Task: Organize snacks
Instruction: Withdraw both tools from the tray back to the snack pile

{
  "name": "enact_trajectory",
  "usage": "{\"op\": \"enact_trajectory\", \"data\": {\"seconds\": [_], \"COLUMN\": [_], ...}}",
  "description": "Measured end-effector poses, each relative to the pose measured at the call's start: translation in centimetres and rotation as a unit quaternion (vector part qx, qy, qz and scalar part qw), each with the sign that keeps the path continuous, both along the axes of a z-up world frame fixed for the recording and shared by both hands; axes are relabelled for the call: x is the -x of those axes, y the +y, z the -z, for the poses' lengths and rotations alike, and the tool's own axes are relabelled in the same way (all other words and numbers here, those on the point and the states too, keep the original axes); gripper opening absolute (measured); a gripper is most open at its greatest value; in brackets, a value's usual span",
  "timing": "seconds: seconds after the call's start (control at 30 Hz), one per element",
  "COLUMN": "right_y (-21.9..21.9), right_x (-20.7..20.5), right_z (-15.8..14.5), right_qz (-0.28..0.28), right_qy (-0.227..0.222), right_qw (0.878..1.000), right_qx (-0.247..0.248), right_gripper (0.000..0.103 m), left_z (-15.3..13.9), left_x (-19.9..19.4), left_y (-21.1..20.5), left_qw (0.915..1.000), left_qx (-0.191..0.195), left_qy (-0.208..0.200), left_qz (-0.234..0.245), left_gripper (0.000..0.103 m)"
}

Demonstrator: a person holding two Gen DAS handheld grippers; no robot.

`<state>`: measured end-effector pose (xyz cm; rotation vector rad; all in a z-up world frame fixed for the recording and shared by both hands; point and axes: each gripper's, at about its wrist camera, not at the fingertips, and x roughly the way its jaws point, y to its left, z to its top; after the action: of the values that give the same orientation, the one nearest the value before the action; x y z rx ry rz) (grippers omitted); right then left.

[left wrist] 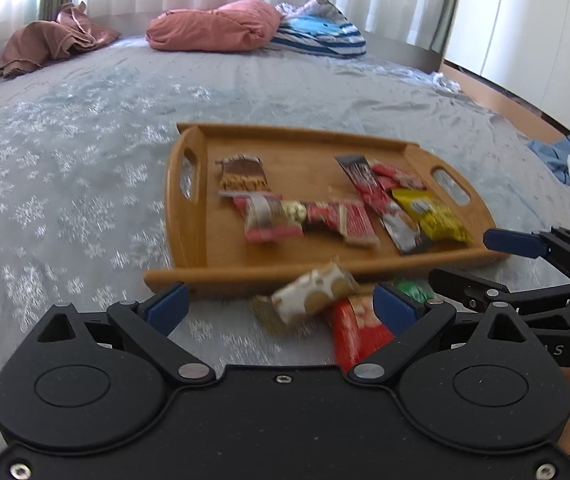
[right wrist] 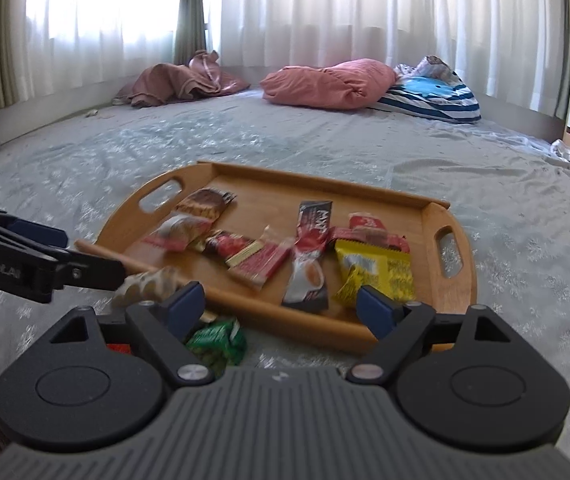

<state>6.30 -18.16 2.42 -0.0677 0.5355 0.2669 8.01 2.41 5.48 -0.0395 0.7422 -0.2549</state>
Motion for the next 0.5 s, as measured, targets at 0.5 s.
{"op": "enact_trajectory", "data": {"seconds": [0.5], "right_y": [0.7], "right_x": [3.7], "right_z": [2.0], "right_qz": [-0.05], "right_qy": [0.032], "right_qw": [0.998], "right_qx": [0.002], "right_gripper": [0.093], "left_z": [0.5], "left_x": [0.6], "left_y": [-1.2], "left_qw": [0.9972], "left_qx": [0.043], "left_qy": [0.052], "left_qz": [0.031], "left_gripper": [0.098]}}
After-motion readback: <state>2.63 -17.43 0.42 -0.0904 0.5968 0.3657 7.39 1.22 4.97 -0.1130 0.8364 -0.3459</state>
